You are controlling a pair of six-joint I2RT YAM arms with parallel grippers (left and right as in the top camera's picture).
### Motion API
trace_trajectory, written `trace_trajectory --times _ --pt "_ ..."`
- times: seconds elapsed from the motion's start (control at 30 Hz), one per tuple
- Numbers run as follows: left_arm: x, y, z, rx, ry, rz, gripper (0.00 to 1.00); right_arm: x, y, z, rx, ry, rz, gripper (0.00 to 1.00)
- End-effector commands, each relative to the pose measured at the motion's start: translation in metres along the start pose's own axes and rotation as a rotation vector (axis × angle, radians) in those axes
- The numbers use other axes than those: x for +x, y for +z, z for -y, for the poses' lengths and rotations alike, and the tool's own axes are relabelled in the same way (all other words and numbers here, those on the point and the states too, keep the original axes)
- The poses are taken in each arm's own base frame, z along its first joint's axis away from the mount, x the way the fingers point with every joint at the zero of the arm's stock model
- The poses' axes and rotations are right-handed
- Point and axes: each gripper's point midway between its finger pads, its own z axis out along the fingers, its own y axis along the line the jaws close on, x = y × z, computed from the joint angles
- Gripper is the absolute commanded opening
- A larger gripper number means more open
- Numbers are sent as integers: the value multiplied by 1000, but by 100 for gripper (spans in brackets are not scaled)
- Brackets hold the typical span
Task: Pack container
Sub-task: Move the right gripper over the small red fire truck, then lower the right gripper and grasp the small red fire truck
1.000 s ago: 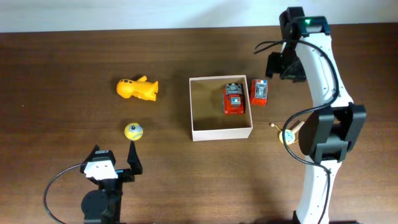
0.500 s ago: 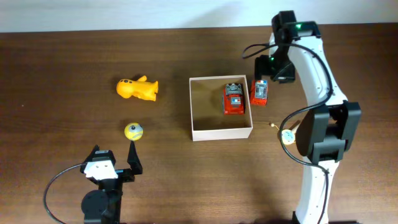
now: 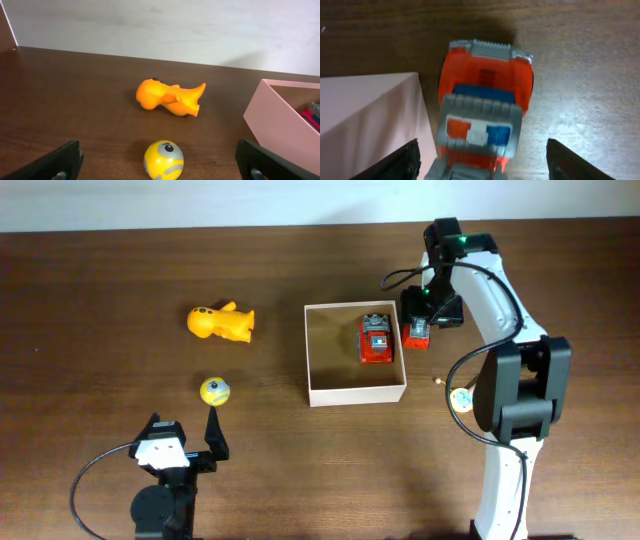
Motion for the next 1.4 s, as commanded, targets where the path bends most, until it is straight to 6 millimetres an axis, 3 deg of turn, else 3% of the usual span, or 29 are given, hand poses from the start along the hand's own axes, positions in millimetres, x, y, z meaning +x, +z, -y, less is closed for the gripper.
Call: trace_trajectory --times 0.0,0.53,0.97,1.37 --pt "2 0 1 6 -2 -2 99 0 8 -3 -13 -6 -2 75" --pt "2 0 1 6 -2 -2 99 7 31 0 -9 -4 -23 75" --pt "2 0 1 6 -2 -2 99 -2 38 0 -13 -7 10 72" --pt "2 0 1 6 -2 -2 99 -2 46 10 47 6 2 64"
